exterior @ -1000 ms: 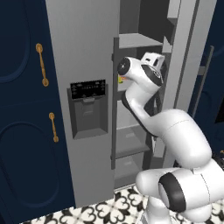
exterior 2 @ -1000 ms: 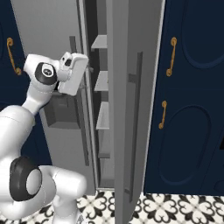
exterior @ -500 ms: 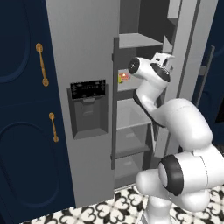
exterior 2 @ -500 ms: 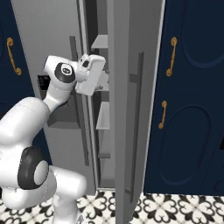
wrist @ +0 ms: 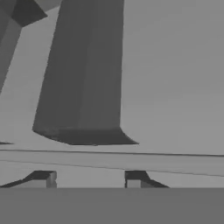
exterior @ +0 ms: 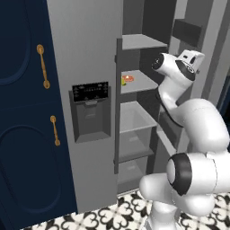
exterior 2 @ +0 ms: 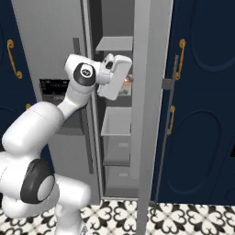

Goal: Grab a lemon wedge from the fridge and one ice cube from the ice bowl, and put them in the glass of lemonade.

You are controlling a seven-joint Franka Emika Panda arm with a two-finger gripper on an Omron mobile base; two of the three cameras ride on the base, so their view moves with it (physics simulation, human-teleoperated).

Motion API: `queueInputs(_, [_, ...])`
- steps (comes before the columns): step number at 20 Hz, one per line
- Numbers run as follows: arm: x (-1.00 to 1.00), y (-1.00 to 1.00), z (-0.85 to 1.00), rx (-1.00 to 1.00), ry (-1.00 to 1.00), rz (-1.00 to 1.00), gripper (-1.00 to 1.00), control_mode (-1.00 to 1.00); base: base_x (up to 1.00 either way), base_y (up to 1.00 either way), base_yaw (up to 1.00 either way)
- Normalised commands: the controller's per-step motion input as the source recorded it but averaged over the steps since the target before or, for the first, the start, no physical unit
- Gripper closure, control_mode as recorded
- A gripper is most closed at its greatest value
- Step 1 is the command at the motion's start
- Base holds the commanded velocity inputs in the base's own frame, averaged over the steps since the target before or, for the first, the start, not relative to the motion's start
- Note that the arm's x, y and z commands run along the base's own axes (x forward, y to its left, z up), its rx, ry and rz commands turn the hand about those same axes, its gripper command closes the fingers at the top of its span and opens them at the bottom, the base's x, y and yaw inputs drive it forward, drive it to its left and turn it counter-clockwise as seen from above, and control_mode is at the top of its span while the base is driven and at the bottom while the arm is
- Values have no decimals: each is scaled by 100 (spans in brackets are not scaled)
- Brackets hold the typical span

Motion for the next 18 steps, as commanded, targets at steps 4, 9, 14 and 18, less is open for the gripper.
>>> queueInputs(4, [0, -100, -5, 0, 0, -7, -100, -100, 0, 0, 0])
queueInputs(9, [-4, -90, -1, 0, 0, -4, -100, -100, 0, 0, 0])
queueInputs(14, [-74, 23, 0, 0, 0, 0, -100, -100, 0, 0, 0])
queueInputs(18, [-95, 62, 0, 5, -3, 0, -100, -100, 0, 0, 0])
